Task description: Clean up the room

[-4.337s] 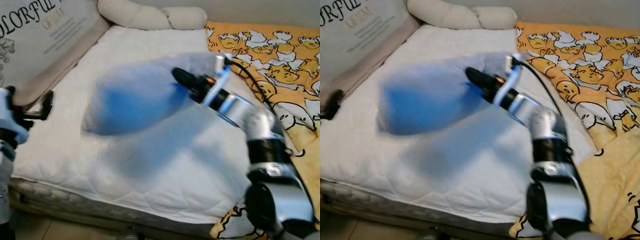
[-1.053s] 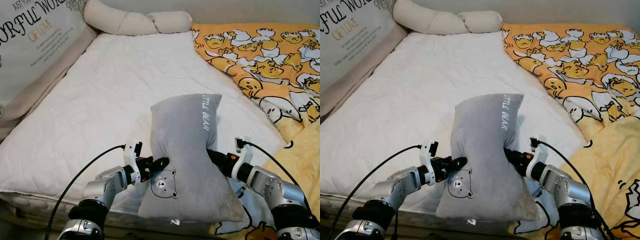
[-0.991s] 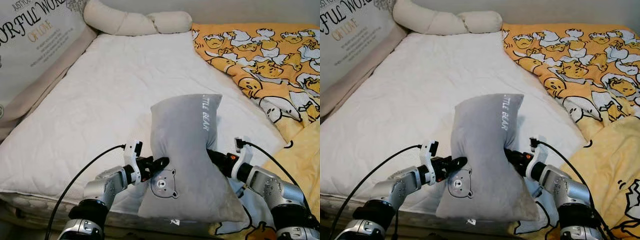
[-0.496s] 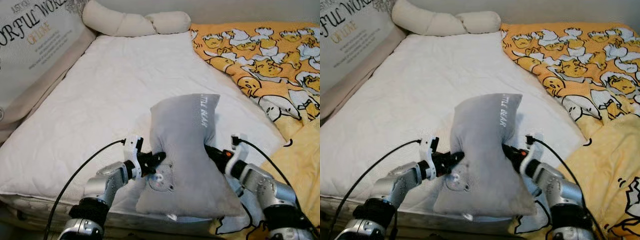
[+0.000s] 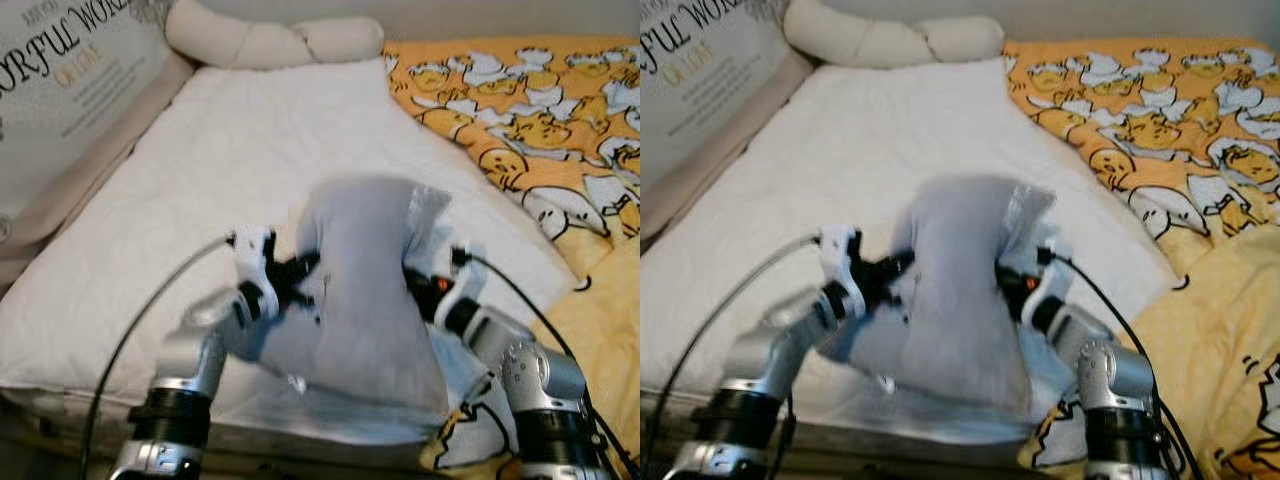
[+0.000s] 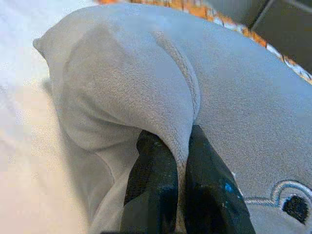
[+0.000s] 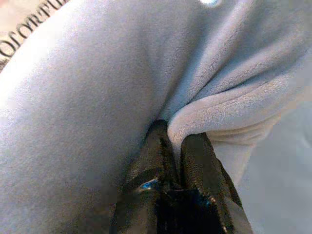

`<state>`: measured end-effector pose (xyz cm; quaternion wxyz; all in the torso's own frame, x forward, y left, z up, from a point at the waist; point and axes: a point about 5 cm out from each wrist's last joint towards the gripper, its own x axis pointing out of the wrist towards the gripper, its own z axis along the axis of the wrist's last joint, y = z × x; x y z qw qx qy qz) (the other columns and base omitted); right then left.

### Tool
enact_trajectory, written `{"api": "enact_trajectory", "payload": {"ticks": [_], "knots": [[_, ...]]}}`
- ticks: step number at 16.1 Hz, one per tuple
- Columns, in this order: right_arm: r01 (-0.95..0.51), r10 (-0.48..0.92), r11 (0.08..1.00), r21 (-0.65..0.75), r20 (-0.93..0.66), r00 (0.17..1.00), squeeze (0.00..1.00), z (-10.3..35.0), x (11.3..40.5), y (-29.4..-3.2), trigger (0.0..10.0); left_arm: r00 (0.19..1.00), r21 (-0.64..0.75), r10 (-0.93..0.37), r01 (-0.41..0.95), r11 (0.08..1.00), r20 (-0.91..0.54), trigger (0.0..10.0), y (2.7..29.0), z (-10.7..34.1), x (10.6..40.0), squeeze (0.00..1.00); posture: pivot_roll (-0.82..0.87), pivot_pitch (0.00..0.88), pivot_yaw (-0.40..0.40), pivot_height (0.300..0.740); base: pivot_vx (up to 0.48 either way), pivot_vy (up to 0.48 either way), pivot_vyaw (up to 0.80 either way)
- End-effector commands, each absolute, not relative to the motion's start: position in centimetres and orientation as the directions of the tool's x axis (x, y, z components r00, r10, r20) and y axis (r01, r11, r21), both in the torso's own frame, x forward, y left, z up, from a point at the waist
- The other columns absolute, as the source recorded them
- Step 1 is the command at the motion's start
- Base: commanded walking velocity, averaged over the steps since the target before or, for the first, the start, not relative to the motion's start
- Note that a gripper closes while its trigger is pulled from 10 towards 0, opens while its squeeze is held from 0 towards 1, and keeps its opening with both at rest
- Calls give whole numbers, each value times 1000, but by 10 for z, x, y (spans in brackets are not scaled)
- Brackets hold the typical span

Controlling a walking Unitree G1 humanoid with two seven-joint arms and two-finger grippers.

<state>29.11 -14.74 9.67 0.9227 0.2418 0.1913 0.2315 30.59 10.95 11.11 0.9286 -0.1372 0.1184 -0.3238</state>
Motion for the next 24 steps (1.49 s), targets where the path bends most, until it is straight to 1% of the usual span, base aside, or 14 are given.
{"api": "enact_trajectory", "payload": {"ticks": [1, 2, 5, 7, 9, 10, 11, 14, 16, 17, 18, 20, 24], "knots": [[-407, 564, 752, 519, -186, 804, 0, 111, 293, -129, 0, 755, -320, -651, 601, 733, -74, 0, 103, 128, 306, 0, -77, 0, 109, 740, 0, 0, 0], [-401, 546, 762, 509, -171, 820, 0, 117, 294, -129, 0, 770, -314, -635, 591, 743, -55, 0, 105, 136, 305, 0, -73, 0, 106, 740, 0, 0, 0], [-390, 518, 774, 498, -147, 842, 0, 127, 298, -128, 0, 784, -275, -620, 588, 761, -40, 0, 110, 148, 300, 0, -52, 0, 95, 740, 0, 0, 0], [-384, 501, 784, 487, -131, 856, 0, 131, 299, -129, 0, 794, -259, -606, 576, 775, -48, 0, 113, 151, 297, 0, -48, 0, 93, 740, 0, 0, 0], [-404, 489, 793, 457, -80, 869, 0, 138, 298, -128, 0, 831, -205, -553, 533, 821, -55, 0, 118, 155, 296, 0, -39, 0, 88, 740, 0, 0, 0], [-407, 482, 805, 433, -77, 873, 0, 138, 295, -125, 0, 856, -101, -513, 506, 857, -59, 0, 122, 158, 297, 0, -40, 0, 94, 740, 0, 0, 0], [-408, 480, 815, 412, -85, 873, 0, 137, 292, -123, 10000, 879, -88, -474, 468, 879, -61, 10000, 124, 158, 297, 0, -49, 0, 104, 740, 0, 0, 0], [-374, 456, 831, 411, -121, 882, 0, 131, 289, -123, 10000, 909, -74, -416, 414, 907, -16, 10000, 126, 163, 298, 0, -55, 0, 108, 740, 0, 0, 0], [-352, 434, 845, 403, -133, 891, 0, 130, 290, -125, 10000, 912, -43, -410, 408, 912, -37, 10000, 124, 163, 300, 0, -53, 0, 97, 740, 0, 0, 0], [-345, 422, 860, 378, -143, 895, 0, 130, 291, -126, 10000, 910, -25, -412, 411, 911, -43, 10000, 123, 163, 301, 0, -50, 0, 93, 740, 0, 0, 0], [-342, 407, 874, 346, -135, 903, 0, 132, 293, -128, 10000, 911, -13, -410, 410, 912, -43, 10000, 121, 163, 301, 0, -45, 0, 90, 740, 0, 259, 0], [-345, 410, 875, 340, -139, 901, 0, 132, 294, -128, 10000, 917, 7, -398, 398, 917, -40, 10000, 122, 164, 302, 0, -38, 0, 87, 740, 0, 272, 0], [-280, 330, 923, 264, -169, 929, 0, 129, 296, -129, 10000, 924, 41, -379, 381, 924, -53, 10000, 128, 164, 303, 0, -25, 0, 82, 740, 0, 278, 0]]}}
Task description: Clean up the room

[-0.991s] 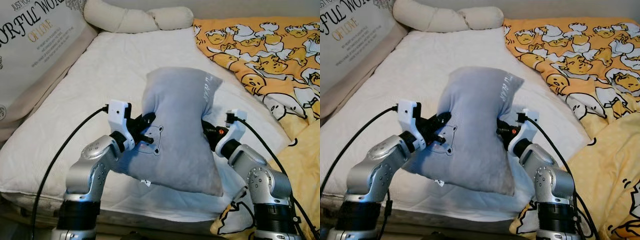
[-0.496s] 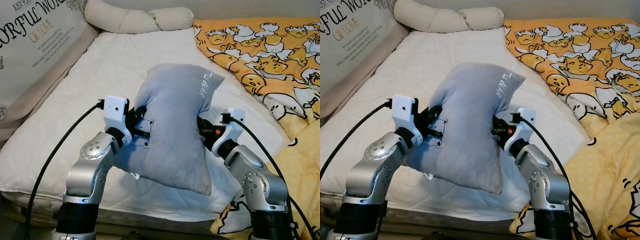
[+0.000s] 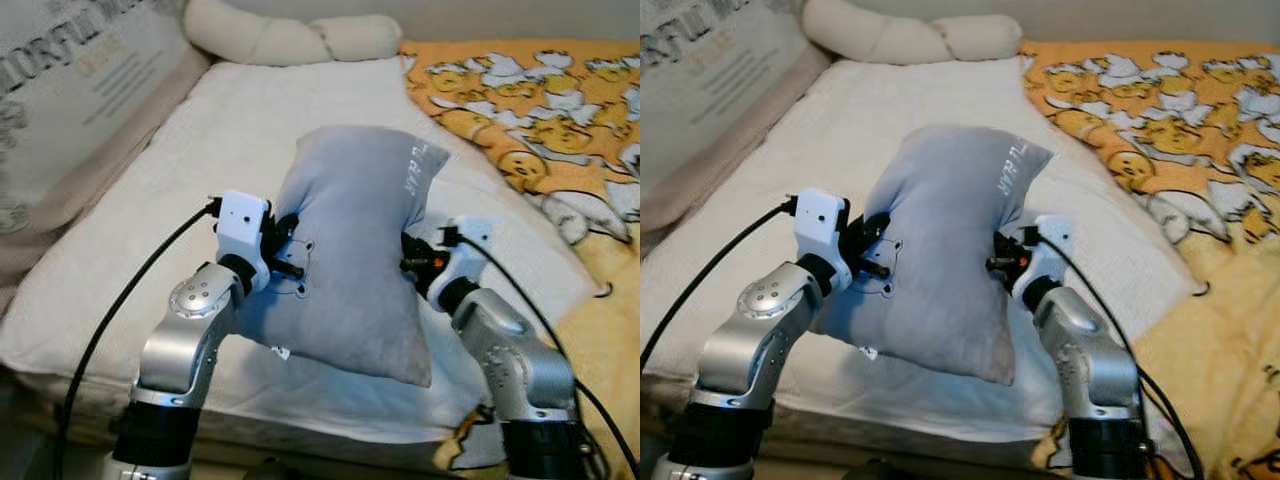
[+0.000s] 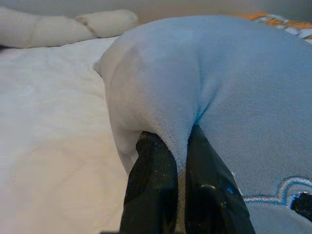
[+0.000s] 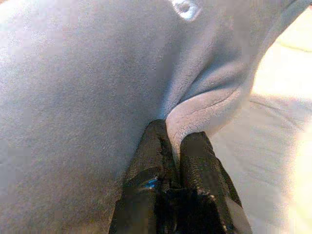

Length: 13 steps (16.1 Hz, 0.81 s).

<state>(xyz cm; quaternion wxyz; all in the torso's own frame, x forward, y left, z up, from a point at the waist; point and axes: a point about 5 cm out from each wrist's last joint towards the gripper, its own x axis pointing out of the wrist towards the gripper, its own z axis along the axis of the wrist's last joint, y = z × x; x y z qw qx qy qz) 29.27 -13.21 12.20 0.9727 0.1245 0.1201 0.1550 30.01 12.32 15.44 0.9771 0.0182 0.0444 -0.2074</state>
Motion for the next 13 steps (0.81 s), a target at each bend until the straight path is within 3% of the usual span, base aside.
{"api": "enact_trajectory", "payload": {"ticks": [1, 13], "knots": [[-268, 310, 932, 242, -157, 937, 0, 130, 297, -131, 10000, 926, 54, -374, 377, 925, -59, 10000, 129, 165, 304, 0, -24, 0, 84, 740, 0, 281, 0], [-292, 351, 895, 337, -128, 927, 0, 132, 294, -131, 10000, 923, 74, -380, 384, 920, -64, 10000, 127, 167, 309, 0, -34, 0, 94, 740, 0, 280, 0]]}}
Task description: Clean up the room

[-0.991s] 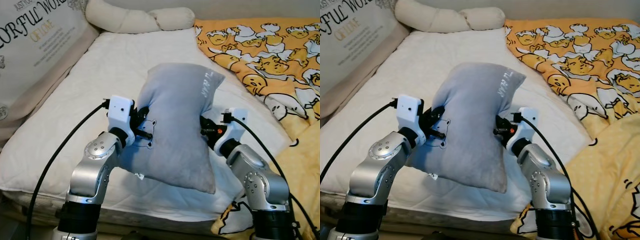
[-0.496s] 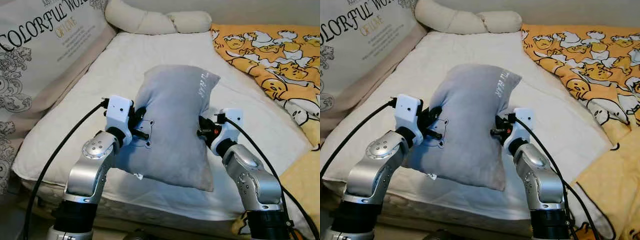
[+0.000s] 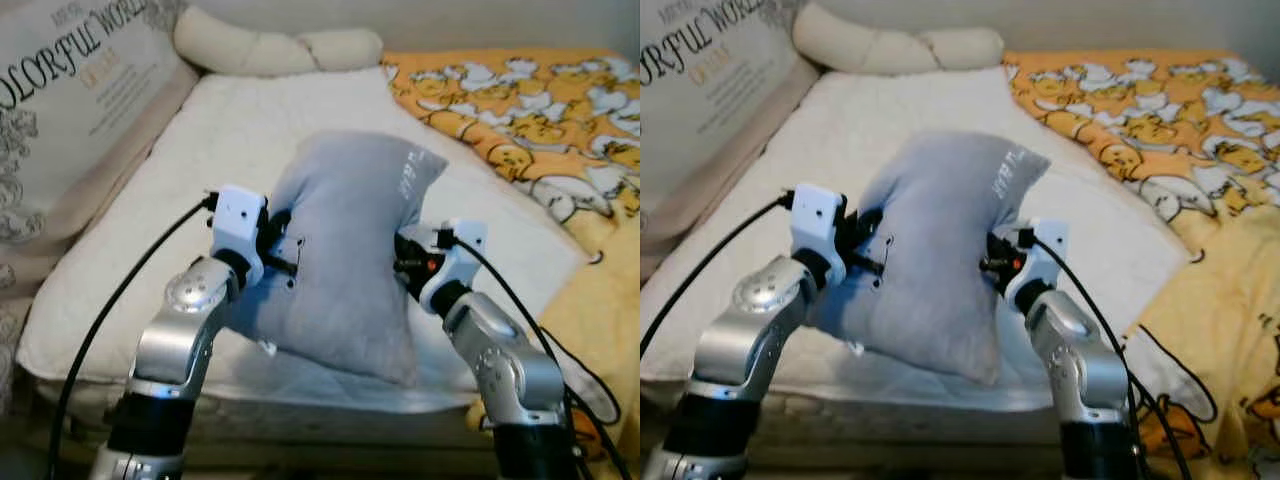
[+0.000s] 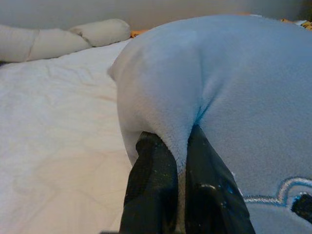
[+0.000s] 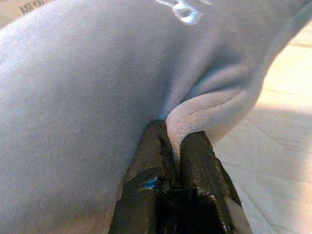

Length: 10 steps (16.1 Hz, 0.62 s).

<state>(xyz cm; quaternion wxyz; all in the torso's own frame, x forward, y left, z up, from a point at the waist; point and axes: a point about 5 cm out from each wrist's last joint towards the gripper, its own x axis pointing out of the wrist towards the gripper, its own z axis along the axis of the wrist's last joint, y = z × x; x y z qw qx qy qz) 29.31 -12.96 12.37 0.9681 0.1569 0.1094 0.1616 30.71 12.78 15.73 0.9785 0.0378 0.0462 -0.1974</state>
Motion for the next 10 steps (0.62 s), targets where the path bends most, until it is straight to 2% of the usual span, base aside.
{"api": "enact_trajectory", "payload": {"ticks": [1, 2, 5, 10], "knots": [[-287, 352, 892, 348, -139, 926, 0, 131, 294, -131, 10000, 924, 74, -377, 382, 921, -65, 10000, 127, 166, 309, 0, -33, 0, 91, 740, 0, 274, 0], [-287, 353, 893, 347, -142, 925, 0, 131, 295, -131, 10000, 924, 74, -377, 381, 922, -66, 10000, 127, 166, 309, 0, -33, 0, 90, 740, 0, 270, 0], [-301, 365, 888, 347, -137, 921, 0, 133, 295, -129, 10000, 925, 74, -375, 379, 922, -67, 10000, 128, 166, 310, 0, -31, 0, 88, 740, 0, 271, -800], [-316, 375, 892, 324, -139, 916, 0, 132, 296, -127, 10000, 929, 72, -365, 369, 927, -66, 10000, 129, 166, 309, 0, -24, 0, 81, 740, 0, 272, 0]]}}
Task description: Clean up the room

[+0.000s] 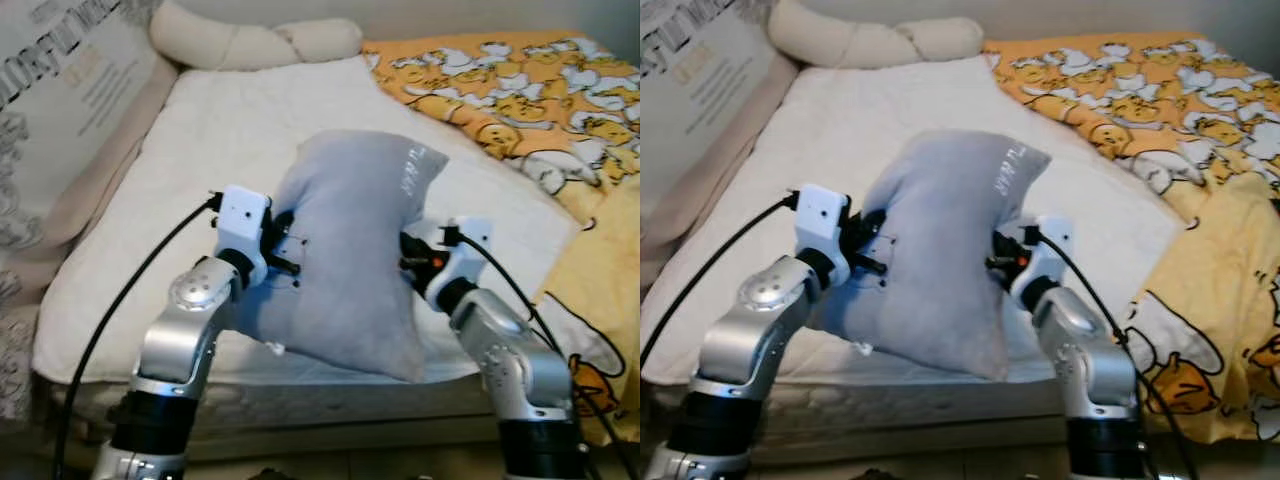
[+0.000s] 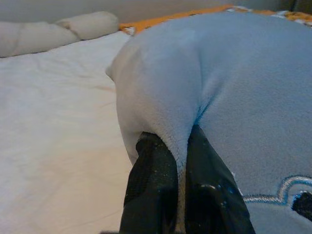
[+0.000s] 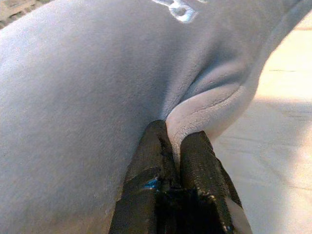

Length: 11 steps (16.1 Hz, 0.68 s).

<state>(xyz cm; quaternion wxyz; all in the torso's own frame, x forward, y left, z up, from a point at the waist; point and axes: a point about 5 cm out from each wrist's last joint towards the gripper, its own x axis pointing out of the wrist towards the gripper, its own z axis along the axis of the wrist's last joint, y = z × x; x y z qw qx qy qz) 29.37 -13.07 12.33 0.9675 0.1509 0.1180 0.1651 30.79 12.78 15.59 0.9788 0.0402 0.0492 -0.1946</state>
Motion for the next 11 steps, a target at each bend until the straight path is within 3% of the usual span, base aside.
{"api": "enact_trajectory", "payload": {"ticks": [1, 11], "knots": [[-321, 380, 890, 322, -140, 914, 0, 132, 297, -126, 10000, 929, 73, -363, 367, 927, -66, 10000, 130, 166, 309, 0, -23, 0, 81, 740, 0, 270, 0], [-312, 381, 883, 352, -146, 913, 0, 128, 296, -124, 10000, 930, 77, -362, 366, 927, -66, 10000, 131, 168, 310, 0, -22, 0, 92, 740, 0, 315, -43]]}}
